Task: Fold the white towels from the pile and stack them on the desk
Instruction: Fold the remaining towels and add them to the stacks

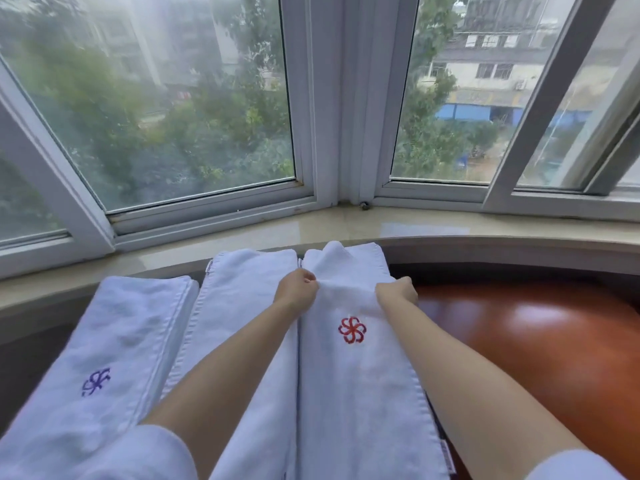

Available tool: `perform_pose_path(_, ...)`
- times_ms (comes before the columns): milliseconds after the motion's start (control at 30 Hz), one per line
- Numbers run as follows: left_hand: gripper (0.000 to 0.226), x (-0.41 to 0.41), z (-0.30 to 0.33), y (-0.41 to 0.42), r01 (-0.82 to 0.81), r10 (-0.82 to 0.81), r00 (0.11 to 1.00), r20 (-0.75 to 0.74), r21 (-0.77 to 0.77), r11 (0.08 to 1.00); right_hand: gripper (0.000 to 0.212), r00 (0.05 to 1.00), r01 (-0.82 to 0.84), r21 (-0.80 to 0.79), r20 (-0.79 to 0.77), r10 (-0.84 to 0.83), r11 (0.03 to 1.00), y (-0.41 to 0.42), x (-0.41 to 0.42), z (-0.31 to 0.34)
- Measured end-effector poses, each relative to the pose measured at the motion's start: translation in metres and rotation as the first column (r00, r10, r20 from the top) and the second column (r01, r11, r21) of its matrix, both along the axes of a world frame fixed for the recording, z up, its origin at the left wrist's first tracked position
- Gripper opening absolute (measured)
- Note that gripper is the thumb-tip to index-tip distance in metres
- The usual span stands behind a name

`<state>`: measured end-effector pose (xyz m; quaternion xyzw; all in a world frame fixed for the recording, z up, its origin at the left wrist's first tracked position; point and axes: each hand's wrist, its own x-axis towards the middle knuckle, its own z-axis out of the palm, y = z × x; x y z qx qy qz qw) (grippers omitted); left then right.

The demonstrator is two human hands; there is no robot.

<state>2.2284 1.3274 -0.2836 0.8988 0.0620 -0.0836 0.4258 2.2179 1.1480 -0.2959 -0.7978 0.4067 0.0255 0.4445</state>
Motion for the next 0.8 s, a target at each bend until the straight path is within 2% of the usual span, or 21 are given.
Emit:
perform_pose_path(100,0.036,0.023,-0.007,-0.005,-0.028,0.021,0.998,0.06,0.114,0.993,0.038,0.982,0.026,-0.02,0.188,-0.022,0.999,-0.009,0.017,-0.007)
perform_pose_path(200,0.048,0.045,-0.015,-0.011,0.014,-0.017,1.0,0.011,0.223,0.975,0.032,0.948,-0.072,-0.274,0.281,0.151,0.959,-0.016,0.035,-0.002)
perform_pose_path(267,0.042,0.056,-0.02,-0.017,0.042,-0.032,0.999,-0.043,0.262,0.964,0.029,0.916,-0.112,-0.385,0.318,0.245,0.916,-0.023,0.049,0.001)
perform_pose_path(400,0.026,0.073,-0.026,-0.024,-0.064,0.068,0.998,-0.017,0.169,0.984,0.017,0.879,-0.17,-0.26,0.396,0.266,0.95,-0.029,0.075,0.0)
perform_pose_path(433,0.023,0.076,-0.027,-0.025,-0.095,0.098,0.995,-0.012,0.138,0.986,0.022,0.891,-0.21,-0.201,0.363,0.272,0.957,-0.029,0.077,-0.003)
perform_pose_path(500,0.021,0.077,-0.031,-0.026,-0.146,0.149,0.989,-0.015,0.112,0.983,0.048,0.926,-0.293,-0.1,0.22,0.308,0.951,-0.029,0.073,-0.012)
perform_pose_path(567,0.025,0.078,-0.035,-0.028,-0.153,0.157,0.987,-0.018,0.141,0.978,0.05,0.918,-0.341,-0.077,0.19,0.349,0.937,-0.029,0.069,-0.024)
perform_pose_path(700,0.041,0.083,-0.036,-0.03,-0.19,0.197,0.98,-0.037,0.143,0.971,0.037,0.853,-0.261,-0.133,0.431,0.293,0.956,-0.029,0.082,-0.019)
perform_pose_path(800,0.054,0.087,-0.037,-0.027,-0.205,0.211,0.976,-0.057,0.095,0.974,0.027,0.821,-0.213,-0.119,0.516,0.244,0.97,-0.031,0.094,-0.011)
